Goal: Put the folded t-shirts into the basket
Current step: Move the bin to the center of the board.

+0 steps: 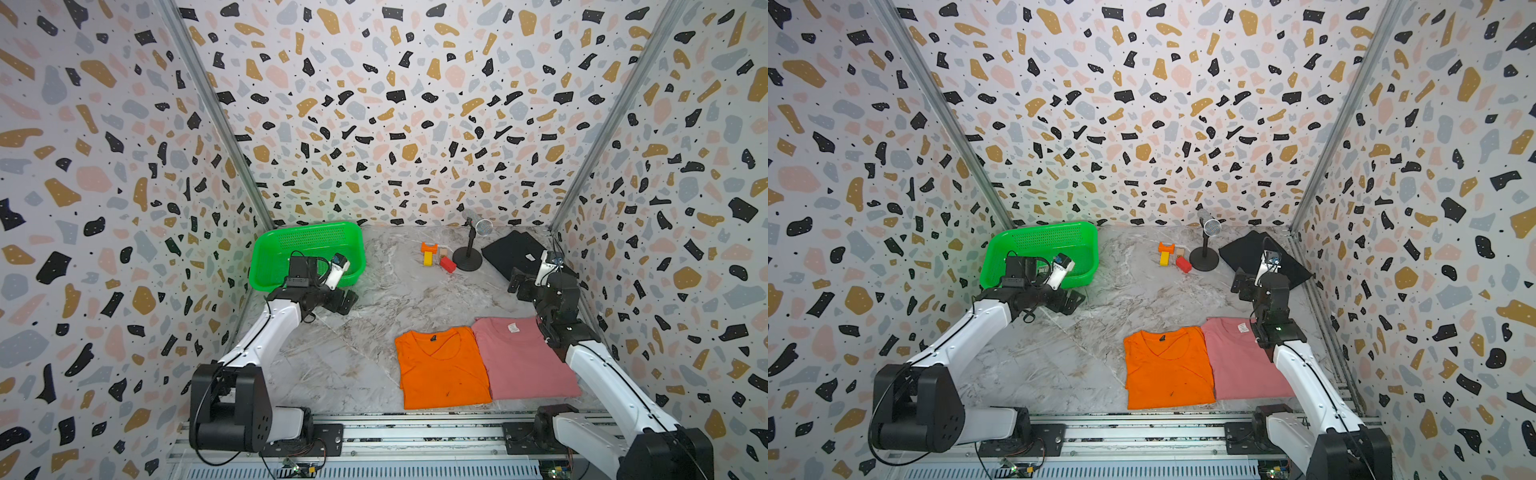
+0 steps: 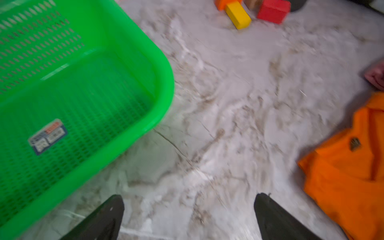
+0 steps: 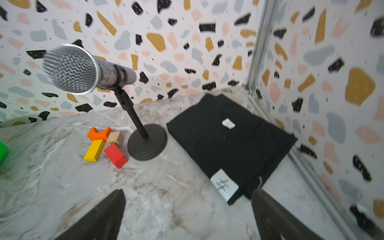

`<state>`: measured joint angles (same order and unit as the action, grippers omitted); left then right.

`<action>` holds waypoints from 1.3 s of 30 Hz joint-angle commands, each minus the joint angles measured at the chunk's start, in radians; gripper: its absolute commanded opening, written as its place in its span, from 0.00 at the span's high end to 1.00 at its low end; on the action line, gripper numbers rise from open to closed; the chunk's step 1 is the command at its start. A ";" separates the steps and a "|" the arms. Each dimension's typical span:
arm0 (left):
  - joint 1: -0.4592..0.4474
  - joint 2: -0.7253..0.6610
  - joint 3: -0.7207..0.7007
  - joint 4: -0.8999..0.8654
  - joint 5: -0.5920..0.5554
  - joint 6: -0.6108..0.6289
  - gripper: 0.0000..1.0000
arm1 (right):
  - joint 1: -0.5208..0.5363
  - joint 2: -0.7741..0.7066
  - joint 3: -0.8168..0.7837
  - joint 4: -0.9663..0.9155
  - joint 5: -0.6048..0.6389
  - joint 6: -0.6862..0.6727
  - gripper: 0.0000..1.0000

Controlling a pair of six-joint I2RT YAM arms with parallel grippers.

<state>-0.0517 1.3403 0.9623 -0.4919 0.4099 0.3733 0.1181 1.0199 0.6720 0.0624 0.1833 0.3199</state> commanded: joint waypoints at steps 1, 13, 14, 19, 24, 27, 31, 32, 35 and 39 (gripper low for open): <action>0.010 -0.017 0.107 -0.427 0.131 0.130 0.00 | 0.000 0.005 0.041 -0.248 -0.051 0.175 0.00; -0.025 0.407 0.670 -0.164 -0.027 -0.404 0.00 | 0.080 0.061 0.068 -0.363 -0.124 0.216 0.07; -0.034 0.477 0.730 -0.181 -0.050 -0.399 0.00 | 0.080 0.056 0.070 -0.384 -0.124 0.215 0.07; -0.051 0.794 1.042 -0.329 -0.070 -0.405 0.00 | 0.080 0.030 0.110 -0.489 -0.093 0.214 0.07; -0.063 0.842 0.994 -0.225 -0.040 -0.454 0.00 | 0.080 0.009 0.142 -0.541 -0.095 0.220 0.07; -0.075 0.841 0.936 -0.198 0.012 -0.506 0.00 | 0.080 0.006 0.147 -0.547 -0.084 0.251 0.07; -0.098 0.805 0.815 -0.093 0.072 -0.587 0.00 | 0.079 0.032 0.170 -0.559 -0.048 0.321 0.02; -0.108 0.796 0.795 -0.070 0.095 -0.614 0.00 | 0.078 0.042 0.178 -0.584 0.000 0.353 0.01; -0.158 0.777 0.741 -0.012 0.158 -0.684 0.00 | 0.049 0.082 0.202 -0.606 0.049 0.378 0.00; -0.230 0.778 0.735 0.024 0.188 -0.754 0.00 | -0.066 0.193 0.304 -0.696 -0.070 0.402 0.00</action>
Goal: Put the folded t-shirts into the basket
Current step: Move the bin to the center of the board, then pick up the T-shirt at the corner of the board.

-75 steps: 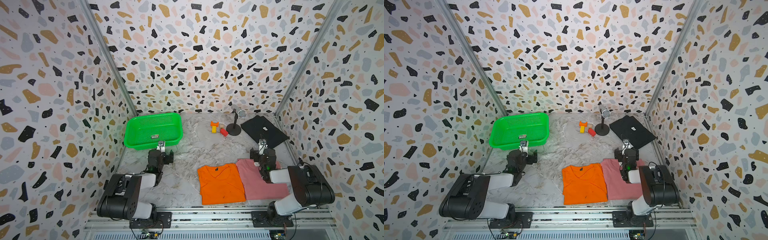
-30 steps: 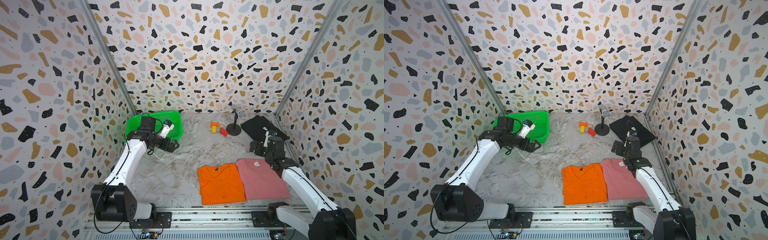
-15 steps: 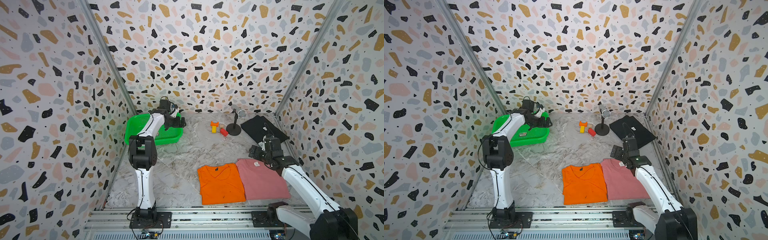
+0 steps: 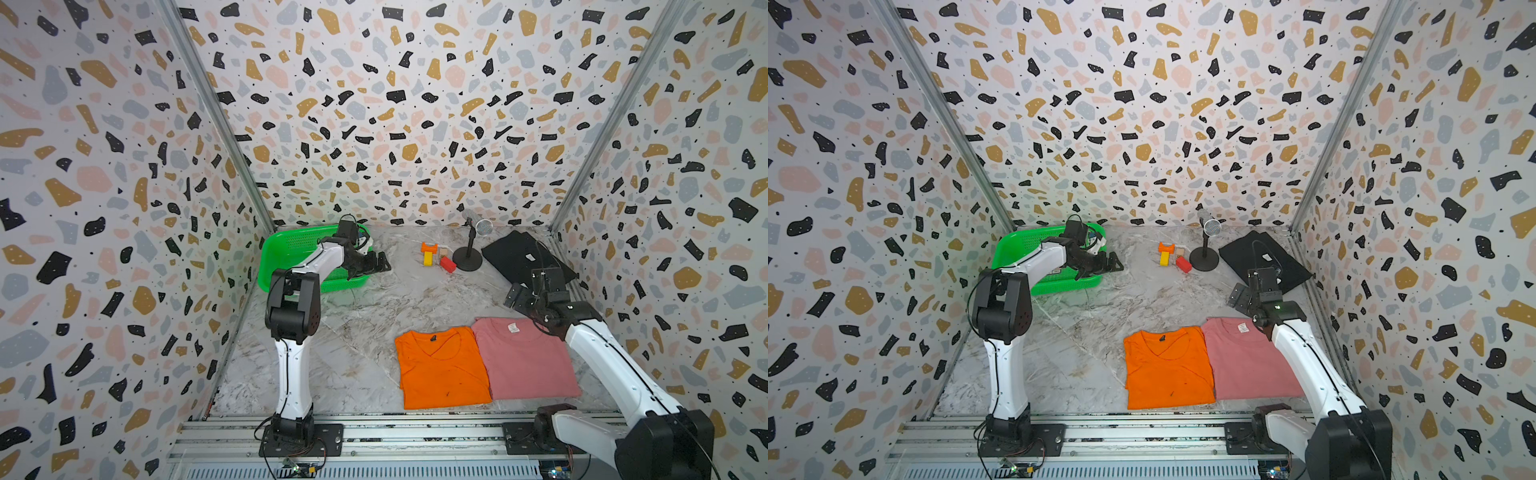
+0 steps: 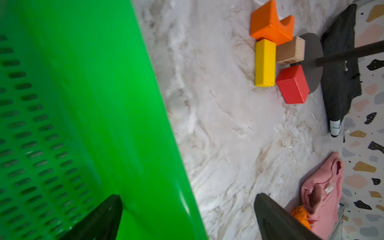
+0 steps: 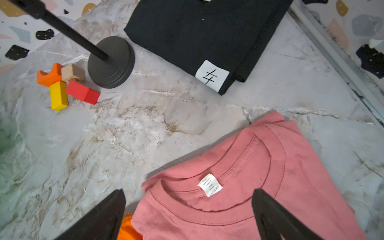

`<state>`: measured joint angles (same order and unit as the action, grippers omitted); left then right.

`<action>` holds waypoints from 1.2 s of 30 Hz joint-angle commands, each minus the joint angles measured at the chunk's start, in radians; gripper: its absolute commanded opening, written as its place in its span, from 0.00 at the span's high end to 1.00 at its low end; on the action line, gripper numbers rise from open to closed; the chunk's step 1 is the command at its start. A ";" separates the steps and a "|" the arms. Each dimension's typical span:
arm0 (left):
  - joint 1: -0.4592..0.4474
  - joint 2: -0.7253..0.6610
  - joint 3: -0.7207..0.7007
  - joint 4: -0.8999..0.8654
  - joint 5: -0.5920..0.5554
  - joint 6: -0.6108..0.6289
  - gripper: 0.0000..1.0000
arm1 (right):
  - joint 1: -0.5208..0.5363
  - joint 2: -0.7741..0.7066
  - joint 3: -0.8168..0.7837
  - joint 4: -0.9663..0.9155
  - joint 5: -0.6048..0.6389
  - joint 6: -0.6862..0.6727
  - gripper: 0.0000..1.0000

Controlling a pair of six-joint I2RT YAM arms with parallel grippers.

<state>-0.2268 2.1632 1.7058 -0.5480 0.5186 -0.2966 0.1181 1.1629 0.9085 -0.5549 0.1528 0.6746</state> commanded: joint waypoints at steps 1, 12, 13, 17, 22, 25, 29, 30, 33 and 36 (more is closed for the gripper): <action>-0.073 -0.040 -0.006 0.102 0.087 -0.101 0.00 | -0.096 0.078 0.083 -0.086 -0.080 0.055 0.01; -0.252 0.085 0.197 0.076 0.125 -0.128 0.00 | -0.386 0.291 0.219 -0.084 -0.249 0.109 0.01; -0.269 0.089 0.203 0.079 0.132 -0.128 0.00 | -0.408 0.317 0.233 -0.083 -0.264 0.110 0.01; -0.325 0.092 0.227 0.046 0.153 -0.075 0.00 | -0.474 0.407 0.295 -0.066 -0.279 0.102 0.02; -0.332 0.072 0.292 -0.073 0.195 0.017 0.00 | -0.489 0.498 0.397 -0.063 -0.213 0.056 0.09; -0.321 0.015 0.319 -0.184 0.155 0.122 0.00 | -0.491 0.543 0.437 -0.063 -0.188 0.013 0.13; -0.258 -0.075 0.300 -0.241 0.161 0.141 0.00 | -0.517 0.606 0.498 -0.063 -0.213 -0.013 0.12; -0.238 -0.094 0.300 -0.255 0.164 0.145 0.00 | -0.525 0.627 0.518 -0.063 -0.227 -0.012 0.13; -0.177 -0.136 0.325 -0.311 0.152 0.172 0.00 | -0.535 0.677 0.559 -0.048 -0.223 -0.013 0.15; -0.134 -0.190 0.317 -0.382 0.108 0.233 0.00 | -0.535 0.714 0.568 0.037 -0.225 -0.028 0.19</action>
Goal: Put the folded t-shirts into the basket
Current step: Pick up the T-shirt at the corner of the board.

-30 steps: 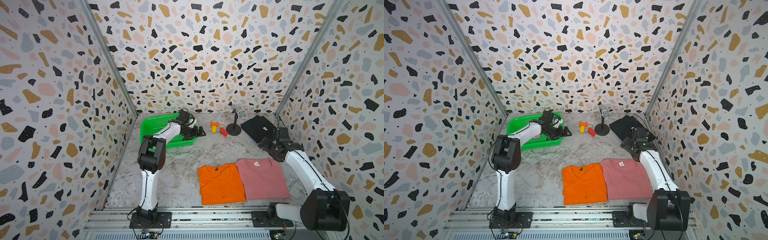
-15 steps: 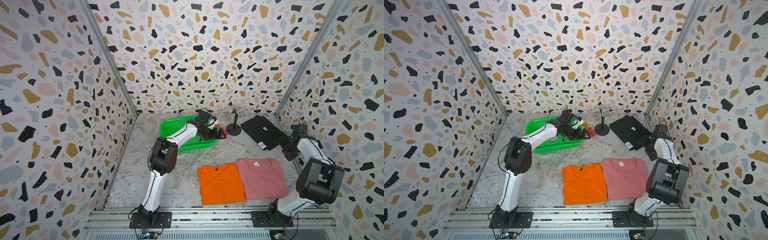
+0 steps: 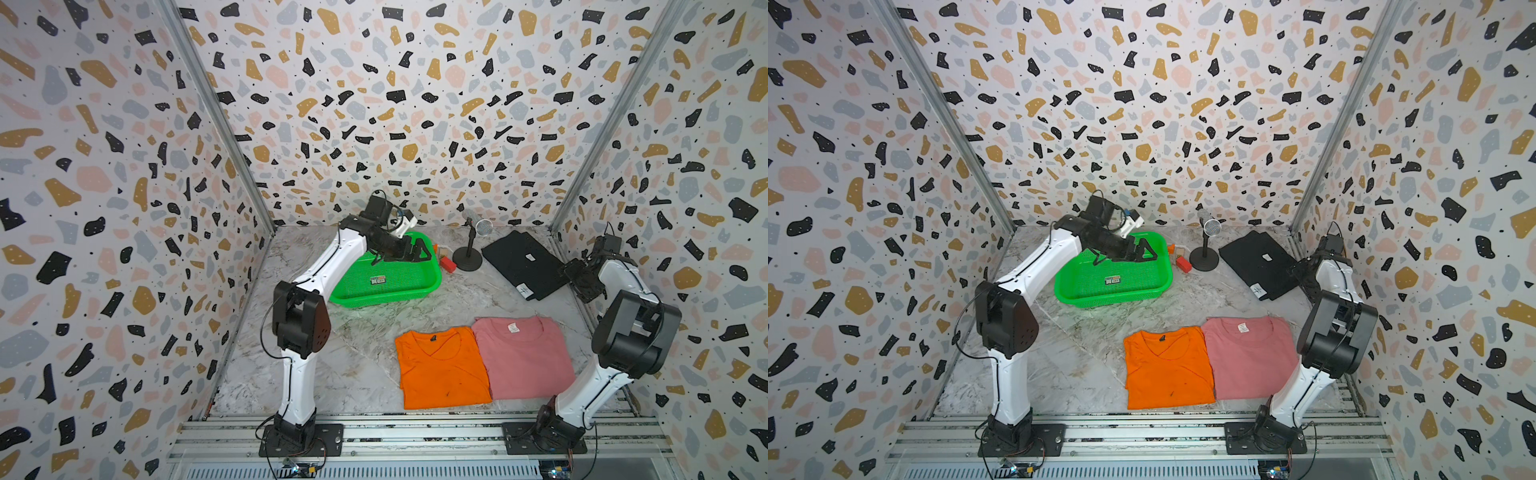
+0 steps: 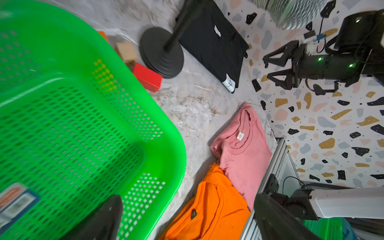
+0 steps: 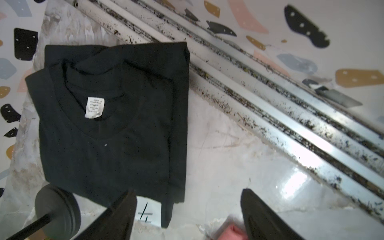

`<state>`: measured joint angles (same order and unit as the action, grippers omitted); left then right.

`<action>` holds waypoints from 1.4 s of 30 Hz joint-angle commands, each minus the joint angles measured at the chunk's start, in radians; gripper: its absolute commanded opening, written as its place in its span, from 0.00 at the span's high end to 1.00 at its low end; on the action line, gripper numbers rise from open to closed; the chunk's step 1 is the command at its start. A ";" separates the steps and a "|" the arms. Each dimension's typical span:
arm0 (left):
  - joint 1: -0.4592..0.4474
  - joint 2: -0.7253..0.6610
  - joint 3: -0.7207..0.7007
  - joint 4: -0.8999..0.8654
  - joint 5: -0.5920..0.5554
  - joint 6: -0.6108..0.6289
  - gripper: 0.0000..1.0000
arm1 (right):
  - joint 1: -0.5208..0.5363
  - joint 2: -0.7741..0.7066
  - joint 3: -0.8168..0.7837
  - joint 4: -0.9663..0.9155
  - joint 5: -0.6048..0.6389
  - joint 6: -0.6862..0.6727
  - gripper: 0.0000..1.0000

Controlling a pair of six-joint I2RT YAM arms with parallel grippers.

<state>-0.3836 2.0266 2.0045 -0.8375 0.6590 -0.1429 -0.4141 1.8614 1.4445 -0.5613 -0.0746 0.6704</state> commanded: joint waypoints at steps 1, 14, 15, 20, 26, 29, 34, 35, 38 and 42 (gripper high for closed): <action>0.028 -0.077 0.002 -0.109 -0.063 0.101 0.00 | -0.005 0.035 0.047 0.046 0.004 -0.014 0.21; 0.026 -0.250 -0.275 -0.085 -0.154 0.177 0.00 | 0.029 0.147 0.047 0.090 -0.124 0.148 0.50; 0.023 -0.248 -0.270 -0.090 -0.137 0.182 0.00 | 0.041 0.138 0.041 0.086 -0.115 0.151 0.49; -0.052 -0.221 -0.208 -0.148 -0.178 0.249 0.00 | 0.095 0.094 0.030 0.051 -0.029 0.150 0.47; -0.104 -0.204 -0.163 -0.153 -0.208 0.256 0.00 | 0.135 0.040 0.043 -0.045 -0.017 0.212 0.46; -0.121 -0.200 -0.163 -0.149 -0.236 0.255 0.00 | 0.166 0.040 0.030 -0.066 -0.023 0.251 0.46; -0.130 -0.215 -0.208 -0.131 -0.246 0.250 0.00 | 0.213 0.055 -0.042 -0.024 0.023 0.318 0.46; -0.131 -0.220 -0.219 -0.127 -0.251 0.251 0.00 | 0.214 0.063 -0.046 -0.026 0.029 0.327 0.46; -0.132 -0.223 -0.250 -0.110 -0.256 0.247 0.00 | 0.216 0.091 -0.049 -0.027 0.034 0.346 0.48; -0.142 -0.223 -0.254 -0.105 -0.268 0.239 0.00 | 0.226 0.129 -0.046 -0.026 0.002 0.361 0.69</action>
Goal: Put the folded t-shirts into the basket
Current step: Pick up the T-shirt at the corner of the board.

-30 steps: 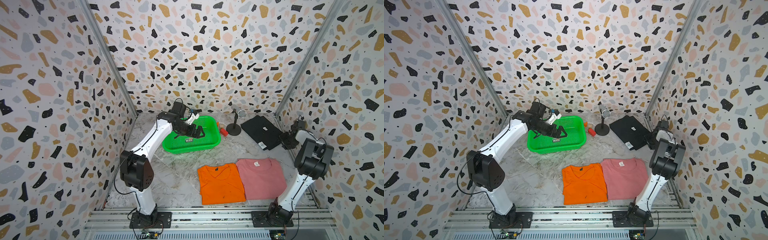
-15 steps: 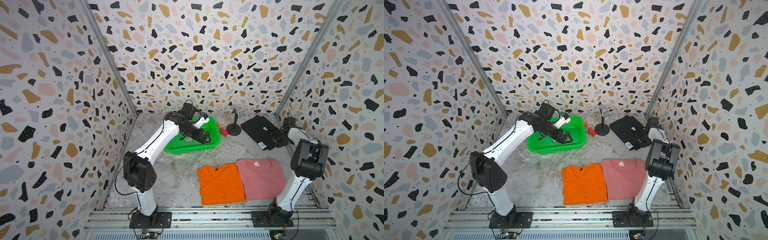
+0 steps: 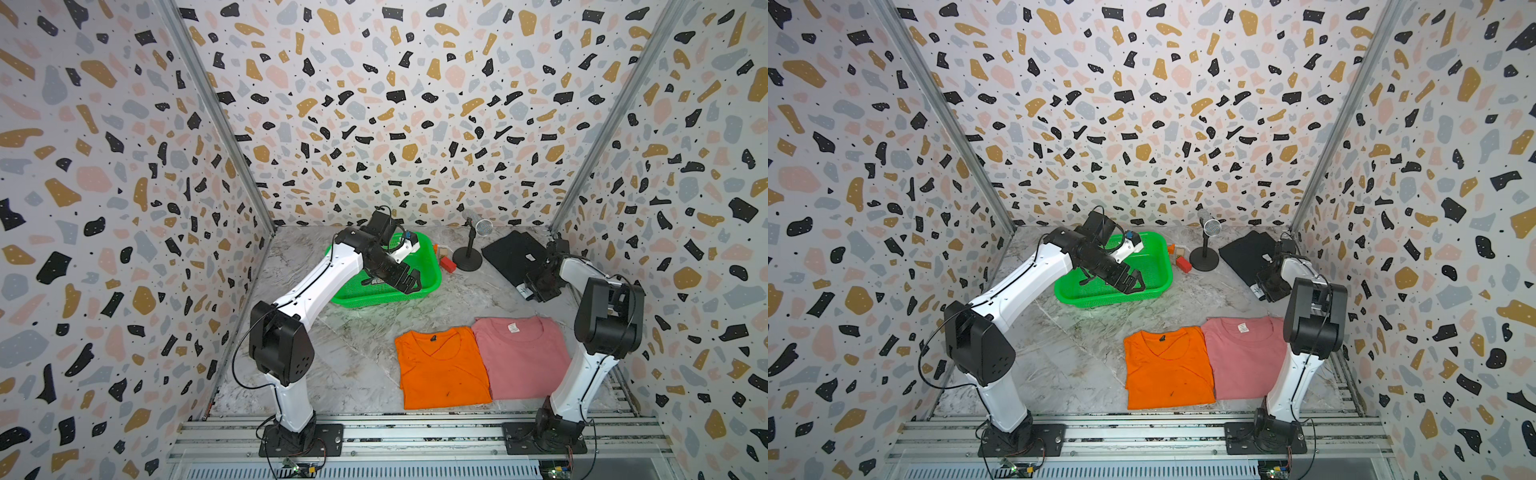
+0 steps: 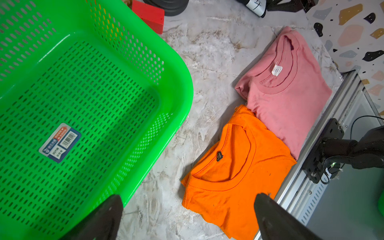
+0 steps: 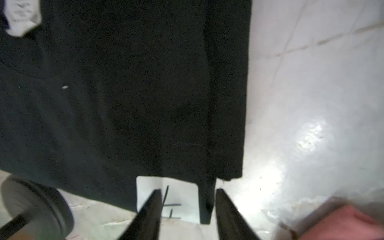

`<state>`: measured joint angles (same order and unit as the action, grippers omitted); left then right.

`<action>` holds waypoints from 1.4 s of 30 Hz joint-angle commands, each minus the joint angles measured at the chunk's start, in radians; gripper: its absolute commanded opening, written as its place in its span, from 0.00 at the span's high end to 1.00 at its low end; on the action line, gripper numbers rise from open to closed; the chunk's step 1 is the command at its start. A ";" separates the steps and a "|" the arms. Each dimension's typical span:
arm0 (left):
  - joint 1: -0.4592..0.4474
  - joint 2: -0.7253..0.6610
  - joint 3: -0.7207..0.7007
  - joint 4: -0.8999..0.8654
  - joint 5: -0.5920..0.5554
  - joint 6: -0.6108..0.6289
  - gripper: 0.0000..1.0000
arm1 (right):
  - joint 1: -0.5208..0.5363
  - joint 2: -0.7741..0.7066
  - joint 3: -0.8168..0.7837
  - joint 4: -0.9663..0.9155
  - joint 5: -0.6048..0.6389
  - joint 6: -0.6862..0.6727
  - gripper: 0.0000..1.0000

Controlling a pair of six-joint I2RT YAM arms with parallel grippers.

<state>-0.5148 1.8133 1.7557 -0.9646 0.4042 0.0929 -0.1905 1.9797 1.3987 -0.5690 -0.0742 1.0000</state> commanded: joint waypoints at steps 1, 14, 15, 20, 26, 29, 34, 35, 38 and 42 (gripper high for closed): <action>-0.013 -0.012 -0.004 0.021 -0.016 0.007 0.00 | 0.008 0.015 0.000 -0.020 -0.006 0.035 0.70; -0.019 0.005 0.002 0.025 -0.011 0.013 0.00 | 0.123 -0.048 -0.096 -0.017 -0.032 0.104 0.83; -0.020 0.005 -0.006 0.034 -0.009 0.012 0.00 | 0.135 -0.055 -0.107 -0.011 -0.036 0.116 0.83; -0.025 0.028 -0.011 0.063 0.003 0.005 0.00 | 0.183 -0.099 -0.158 0.020 -0.039 0.155 0.83; -0.055 0.114 0.095 0.075 0.016 -0.013 0.00 | 0.226 -0.147 -0.214 0.074 -0.090 0.196 0.81; -0.081 0.141 0.110 0.099 0.027 -0.026 0.00 | 0.217 -0.171 -0.201 0.062 -0.071 0.159 0.76; -0.120 0.151 0.074 0.131 0.023 -0.036 0.00 | 0.158 -0.242 -0.159 0.007 -0.032 0.111 0.62; -0.123 0.150 0.064 0.133 0.026 -0.035 0.00 | 0.140 -0.253 -0.136 -0.013 -0.024 0.095 0.60; -0.126 0.138 0.036 0.143 0.022 -0.027 0.00 | 0.072 -0.266 -0.087 -0.068 0.042 0.058 0.56; -0.128 0.117 0.002 0.154 -0.006 -0.026 0.00 | 0.000 -0.262 -0.076 -0.070 0.180 0.080 0.54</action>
<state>-0.6453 1.9659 1.7794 -0.8333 0.4088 0.0662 -0.1532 1.7374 1.3029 -0.5705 -0.0269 1.0901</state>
